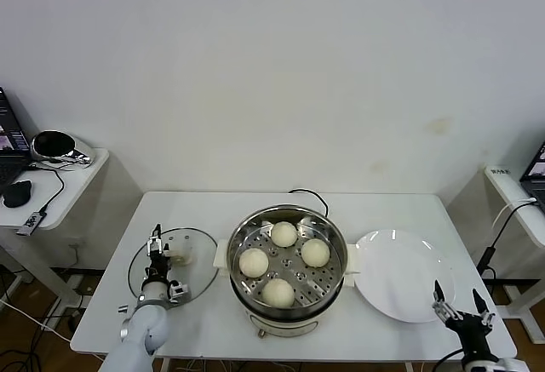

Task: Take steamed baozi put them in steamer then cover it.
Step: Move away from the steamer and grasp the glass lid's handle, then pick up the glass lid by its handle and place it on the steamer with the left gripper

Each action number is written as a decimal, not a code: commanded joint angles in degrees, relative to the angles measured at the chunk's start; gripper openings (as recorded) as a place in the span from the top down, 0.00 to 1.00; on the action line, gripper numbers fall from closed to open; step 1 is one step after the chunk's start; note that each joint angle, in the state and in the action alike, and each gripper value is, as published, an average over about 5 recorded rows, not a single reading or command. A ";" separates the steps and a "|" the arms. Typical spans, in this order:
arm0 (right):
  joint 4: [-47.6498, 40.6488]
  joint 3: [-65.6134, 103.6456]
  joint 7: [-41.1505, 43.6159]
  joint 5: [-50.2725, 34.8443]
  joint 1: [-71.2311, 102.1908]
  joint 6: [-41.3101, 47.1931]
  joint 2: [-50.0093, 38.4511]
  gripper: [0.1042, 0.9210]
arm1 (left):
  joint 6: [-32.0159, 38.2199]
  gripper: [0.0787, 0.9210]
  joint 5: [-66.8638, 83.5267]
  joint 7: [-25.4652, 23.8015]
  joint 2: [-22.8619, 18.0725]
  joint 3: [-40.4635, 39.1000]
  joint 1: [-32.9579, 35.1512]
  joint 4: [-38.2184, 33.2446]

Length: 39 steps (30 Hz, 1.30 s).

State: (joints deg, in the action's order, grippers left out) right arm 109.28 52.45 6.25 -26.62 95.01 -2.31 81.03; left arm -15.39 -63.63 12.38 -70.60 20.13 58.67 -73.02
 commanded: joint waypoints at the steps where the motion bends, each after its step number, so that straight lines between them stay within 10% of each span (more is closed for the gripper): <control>1: -0.44 0.02 0.14 0.38 -0.10 -0.28 -0.11 0.12 | 1.99 0.19 0.23 2.78 -0.07 -0.09 -0.90 3.74; 22: 1.96 -2.52 1.57 1.86 -0.25 -1.15 0.25 0.12 | -1.08 0.89 3.83 -3.91 3.49 3.66 6.87 -12.02; 39: 2.22 -4.24 -0.81 2.12 -5.75 4.02 -1.23 0.12 | -20.68 0.91 -4.21 -21.30 4.19 9.52 13.16 -40.11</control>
State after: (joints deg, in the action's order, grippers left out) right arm 111.44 48.61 6.36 -24.70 91.38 -1.52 80.32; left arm -26.69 -63.43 0.89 -66.82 26.68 68.76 -97.30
